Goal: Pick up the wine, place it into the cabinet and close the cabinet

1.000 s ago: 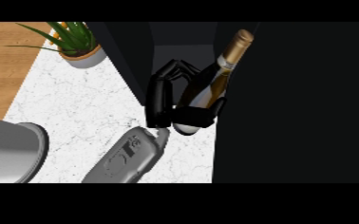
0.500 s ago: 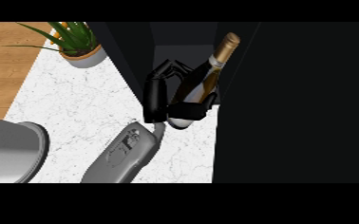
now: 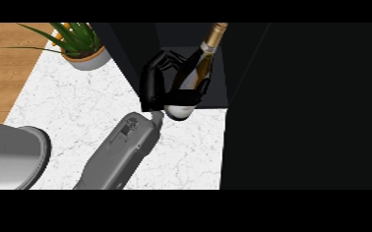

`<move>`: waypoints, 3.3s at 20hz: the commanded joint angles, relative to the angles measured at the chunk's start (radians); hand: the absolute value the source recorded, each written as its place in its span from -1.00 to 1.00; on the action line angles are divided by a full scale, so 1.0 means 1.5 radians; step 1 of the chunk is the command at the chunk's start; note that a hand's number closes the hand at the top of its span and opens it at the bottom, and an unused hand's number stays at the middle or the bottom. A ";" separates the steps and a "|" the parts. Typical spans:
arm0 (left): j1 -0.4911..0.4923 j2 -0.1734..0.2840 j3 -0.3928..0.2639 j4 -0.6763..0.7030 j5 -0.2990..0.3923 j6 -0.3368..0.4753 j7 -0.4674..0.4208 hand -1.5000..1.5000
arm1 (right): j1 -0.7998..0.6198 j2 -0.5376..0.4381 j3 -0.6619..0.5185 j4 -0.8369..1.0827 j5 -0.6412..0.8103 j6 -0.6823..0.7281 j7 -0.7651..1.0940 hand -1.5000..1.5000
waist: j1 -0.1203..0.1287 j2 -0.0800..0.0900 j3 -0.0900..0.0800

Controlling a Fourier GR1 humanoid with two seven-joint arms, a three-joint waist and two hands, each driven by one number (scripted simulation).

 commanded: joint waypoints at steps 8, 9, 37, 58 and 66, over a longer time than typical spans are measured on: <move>-0.093 -0.005 0.081 0.127 0.035 -0.063 -0.001 1.00 | 0.051 0.001 -0.040 -0.072 -0.092 0.016 -0.003 -1.00 | -0.003 0.001 0.000; -0.127 -0.005 0.040 0.159 0.054 -0.024 0.000 1.00 | 0.046 0.025 0.011 -0.048 -0.044 0.008 -0.013 -1.00 | -0.007 0.002 0.000; -0.316 0.008 0.247 0.489 0.084 -0.095 -0.166 1.00 | 0.065 0.014 0.000 -0.050 -0.069 0.037 -0.037 -1.00 | -0.021 0.007 0.000; -0.317 0.020 0.278 0.609 0.086 -0.122 -0.246 -1.00 | 0.054 0.030 0.057 -0.037 -0.026 0.029 -0.044 -1.00 | -0.037 0.015 0.000; -0.325 0.010 0.267 0.637 0.061 -0.084 -0.247 -1.00 | 0.025 0.024 0.043 -0.022 -0.029 0.014 -0.037 -1.00 | -0.036 0.016 0.000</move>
